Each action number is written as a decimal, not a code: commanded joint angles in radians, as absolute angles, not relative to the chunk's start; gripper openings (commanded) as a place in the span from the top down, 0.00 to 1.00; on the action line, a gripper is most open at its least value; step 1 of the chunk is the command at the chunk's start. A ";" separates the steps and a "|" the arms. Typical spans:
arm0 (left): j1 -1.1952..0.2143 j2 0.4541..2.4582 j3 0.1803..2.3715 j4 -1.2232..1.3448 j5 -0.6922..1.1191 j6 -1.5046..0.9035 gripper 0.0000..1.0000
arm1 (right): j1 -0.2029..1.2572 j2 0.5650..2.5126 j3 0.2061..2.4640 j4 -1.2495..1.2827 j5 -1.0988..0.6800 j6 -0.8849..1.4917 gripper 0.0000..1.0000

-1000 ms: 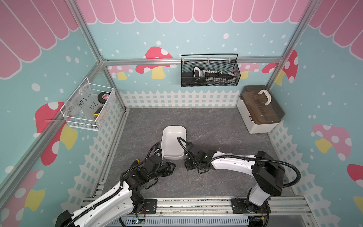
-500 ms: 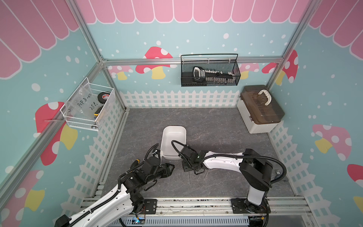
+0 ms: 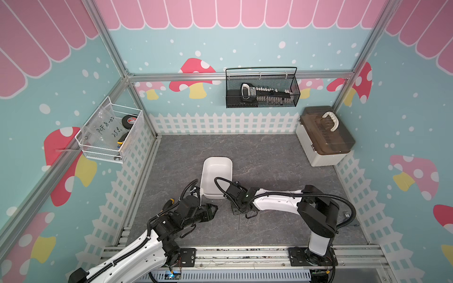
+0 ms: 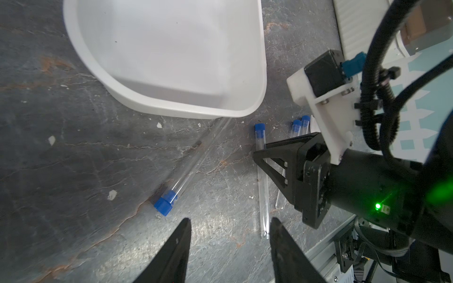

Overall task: Wipe the exteriors of test tubes
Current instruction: Pick up the test tube at the center of the board.

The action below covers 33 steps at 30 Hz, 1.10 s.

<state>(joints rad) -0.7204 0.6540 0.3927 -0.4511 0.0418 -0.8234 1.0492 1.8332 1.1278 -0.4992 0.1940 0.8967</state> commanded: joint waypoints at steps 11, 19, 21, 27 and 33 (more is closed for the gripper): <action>-0.715 0.684 0.387 -0.403 0.082 -0.807 0.46 | 1.053 1.841 1.112 -0.476 0.171 0.942 0.90; -0.715 0.642 0.365 -0.322 0.142 -0.785 0.40 | 0.973 1.643 1.001 -0.276 0.030 0.964 0.91; -0.713 0.622 0.348 -0.261 0.181 -0.784 0.37 | 0.941 1.572 0.974 -0.254 -0.001 0.945 0.91; -0.714 0.625 0.298 -0.015 0.331 -0.789 0.33 | 0.806 1.364 0.847 -0.073 -0.165 0.957 0.91; -0.715 0.755 0.315 0.283 0.503 -0.794 0.26 | 0.694 1.230 0.778 0.148 -0.339 1.007 0.90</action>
<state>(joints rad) -0.7200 0.7074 0.3058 0.0605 0.3763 -0.7887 0.7250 1.2655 0.7994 -0.0154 -0.2203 0.9581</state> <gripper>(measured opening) 0.727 0.116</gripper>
